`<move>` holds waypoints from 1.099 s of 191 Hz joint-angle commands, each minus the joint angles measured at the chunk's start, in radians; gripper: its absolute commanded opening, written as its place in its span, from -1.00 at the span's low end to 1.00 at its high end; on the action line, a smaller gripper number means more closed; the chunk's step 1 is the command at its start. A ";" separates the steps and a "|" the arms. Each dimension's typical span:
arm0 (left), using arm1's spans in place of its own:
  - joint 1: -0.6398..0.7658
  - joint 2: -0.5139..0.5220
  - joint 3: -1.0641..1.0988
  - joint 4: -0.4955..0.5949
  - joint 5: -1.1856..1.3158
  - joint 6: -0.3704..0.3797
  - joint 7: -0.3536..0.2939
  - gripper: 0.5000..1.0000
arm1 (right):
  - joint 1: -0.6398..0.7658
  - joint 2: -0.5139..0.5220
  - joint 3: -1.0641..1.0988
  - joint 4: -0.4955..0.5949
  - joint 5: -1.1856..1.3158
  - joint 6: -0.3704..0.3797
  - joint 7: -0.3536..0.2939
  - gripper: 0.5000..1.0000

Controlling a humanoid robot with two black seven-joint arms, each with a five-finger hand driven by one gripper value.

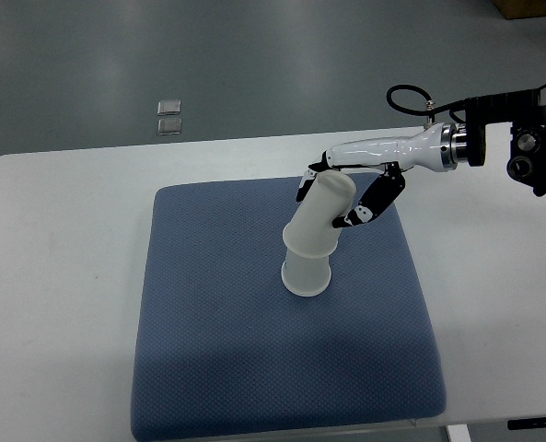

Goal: Stack paper cups

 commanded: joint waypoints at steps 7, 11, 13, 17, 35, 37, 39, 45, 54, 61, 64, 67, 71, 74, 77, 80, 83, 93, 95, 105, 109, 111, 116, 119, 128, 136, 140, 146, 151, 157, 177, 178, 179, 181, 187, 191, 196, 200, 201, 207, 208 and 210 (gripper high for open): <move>0.000 0.000 0.000 0.000 0.000 0.000 0.000 1.00 | 0.003 0.010 -0.001 0.000 0.000 0.002 0.000 -0.34; 0.000 0.000 0.000 0.000 0.000 0.000 0.000 1.00 | 0.004 0.010 -0.001 0.000 -0.002 0.003 0.000 -0.33; -0.002 0.000 0.000 0.000 0.000 0.000 0.001 1.00 | 0.004 0.010 -0.001 0.000 -0.002 0.003 0.000 -0.33; 0.000 0.000 0.000 0.000 0.000 0.000 0.000 1.00 | 0.004 0.010 -0.001 0.002 -0.002 0.003 0.000 -0.32; 0.000 0.000 0.000 0.000 0.000 0.000 0.000 1.00 | 0.009 0.013 -0.001 0.004 -0.013 0.003 0.000 -0.29; 0.000 0.000 0.000 0.000 0.000 0.000 0.000 1.00 | 0.009 0.013 -0.002 0.004 -0.014 0.003 0.000 -0.28; 0.000 0.000 0.000 0.000 0.000 0.000 0.000 1.00 | 0.009 0.013 -0.002 0.004 -0.017 0.003 0.000 -0.28; 0.000 0.000 0.000 0.000 0.000 0.000 0.000 1.00 | 0.009 0.014 -0.006 0.004 -0.022 0.003 0.000 -0.26; 0.000 0.000 0.000 0.000 0.000 0.000 0.000 1.00 | 0.009 0.022 -0.009 0.004 -0.026 0.003 0.000 -0.24; 0.000 0.000 0.000 0.000 0.000 0.000 0.000 1.00 | 0.009 0.028 -0.009 0.004 -0.030 0.003 0.000 -0.21; 0.000 0.000 0.000 0.000 0.000 0.000 0.001 1.00 | 0.009 0.030 -0.010 0.004 -0.030 0.003 -0.002 -0.21; 0.000 0.000 0.000 0.000 0.000 0.000 0.000 1.00 | 0.009 0.031 -0.010 0.004 -0.030 0.003 0.000 -0.21; 0.000 0.000 0.000 0.000 0.000 0.000 0.000 1.00 | 0.009 0.034 -0.010 0.004 -0.031 0.003 -0.002 -0.21; 0.000 0.000 0.000 0.000 0.000 0.000 0.000 1.00 | 0.007 0.036 -0.010 0.004 -0.031 0.003 -0.002 -0.20; 0.000 0.000 0.000 0.000 0.000 0.000 0.000 1.00 | 0.007 0.036 -0.010 0.004 -0.031 0.003 -0.002 -0.19; 0.000 0.000 0.000 0.000 0.000 0.000 0.000 1.00 | 0.007 0.036 -0.010 0.004 -0.031 0.003 -0.002 -0.16; 0.000 0.000 0.000 0.000 0.000 0.000 0.000 1.00 | 0.007 0.036 -0.012 0.004 -0.031 0.003 -0.003 -0.16; 0.000 0.000 0.000 0.000 0.000 0.000 0.000 1.00 | 0.006 0.037 -0.013 0.004 -0.033 0.003 -0.006 -0.12; 0.000 0.000 0.000 0.000 0.000 0.000 0.000 1.00 | 0.006 0.037 -0.013 0.004 -0.033 0.003 -0.006 -0.11; 0.000 0.000 0.000 0.000 0.000 0.000 0.000 1.00 | 0.004 0.044 -0.016 0.007 -0.033 0.003 -0.006 0.05; 0.000 0.000 0.000 0.000 0.000 0.000 0.000 1.00 | 0.004 0.045 -0.018 0.008 -0.033 0.003 -0.006 0.10; 0.000 0.000 0.000 0.000 0.000 0.000 0.000 1.00 | 0.003 0.045 -0.018 0.008 -0.033 0.003 -0.006 0.13; 0.000 0.000 0.000 0.000 0.000 0.000 0.001 1.00 | 0.003 0.045 -0.018 0.008 -0.033 0.003 -0.006 0.19; 0.000 0.000 0.000 0.000 0.000 0.000 0.000 1.00 | 0.003 0.047 -0.018 0.010 -0.034 0.003 -0.006 0.26; 0.000 0.000 0.000 0.000 0.000 0.000 0.000 1.00 | 0.001 0.047 -0.018 0.013 -0.034 0.003 -0.006 0.44; 0.000 0.000 0.000 0.001 0.000 0.000 0.000 1.00 | 0.000 0.047 -0.018 0.013 -0.033 0.003 -0.006 0.48; 0.000 0.000 0.000 0.000 0.000 0.000 0.000 1.00 | 0.000 0.047 -0.018 0.013 -0.033 0.003 -0.006 0.52; 0.000 0.000 0.000 0.000 0.000 0.000 0.000 1.00 | 0.000 0.047 -0.018 0.013 -0.033 0.003 -0.006 0.60; 0.000 0.000 0.000 0.000 0.000 0.000 0.000 1.00 | 0.000 0.045 -0.018 0.013 -0.033 0.002 -0.006 0.60; 0.000 0.000 0.000 0.000 0.000 0.001 0.000 1.00 | 0.000 0.047 -0.018 0.013 -0.033 0.002 -0.006 0.61; 0.000 0.000 0.000 0.000 0.000 0.000 0.000 1.00 | -0.003 0.045 -0.018 0.011 -0.033 0.002 -0.006 0.65; 0.000 0.000 0.000 0.000 0.000 0.000 0.000 1.00 | -0.003 0.045 -0.018 0.011 -0.033 0.002 -0.006 0.65; 0.000 0.000 0.000 0.000 0.000 0.000 0.000 1.00 | -0.003 0.045 -0.018 0.011 -0.033 0.002 -0.006 0.65; 0.000 0.000 0.000 0.000 0.000 0.000 0.000 1.00 | -0.003 0.045 -0.018 0.011 -0.033 0.002 -0.006 0.65; 0.000 0.000 0.000 0.000 0.000 0.000 0.000 1.00 | -0.003 0.045 -0.018 0.010 -0.033 0.000 -0.006 0.65; 0.000 0.000 0.000 0.000 0.000 0.000 0.000 1.00 | -0.005 0.045 -0.018 0.010 -0.033 0.000 -0.006 0.65; 0.000 0.000 0.000 0.000 0.000 0.000 0.000 1.00 | -0.005 0.045 -0.018 0.008 -0.033 -0.002 -0.006 0.65; 0.000 0.000 0.000 0.000 0.000 0.000 0.000 1.00 | -0.005 0.045 -0.016 0.008 -0.033 -0.002 -0.006 0.65; 0.000 0.000 0.000 0.000 0.000 0.000 0.000 1.00 | -0.005 0.044 -0.016 0.007 -0.033 -0.002 -0.006 0.65; -0.002 0.000 0.000 0.000 0.000 0.000 0.000 1.00 | -0.006 0.044 -0.016 0.002 -0.031 -0.003 -0.006 0.65; -0.002 0.000 0.000 0.000 0.000 0.000 0.000 1.00 | -0.006 0.044 -0.016 0.002 -0.031 -0.003 -0.006 0.65; 0.000 0.000 0.000 0.000 0.000 0.000 0.000 1.00 | -0.006 0.044 -0.015 0.000 -0.031 -0.005 -0.006 0.65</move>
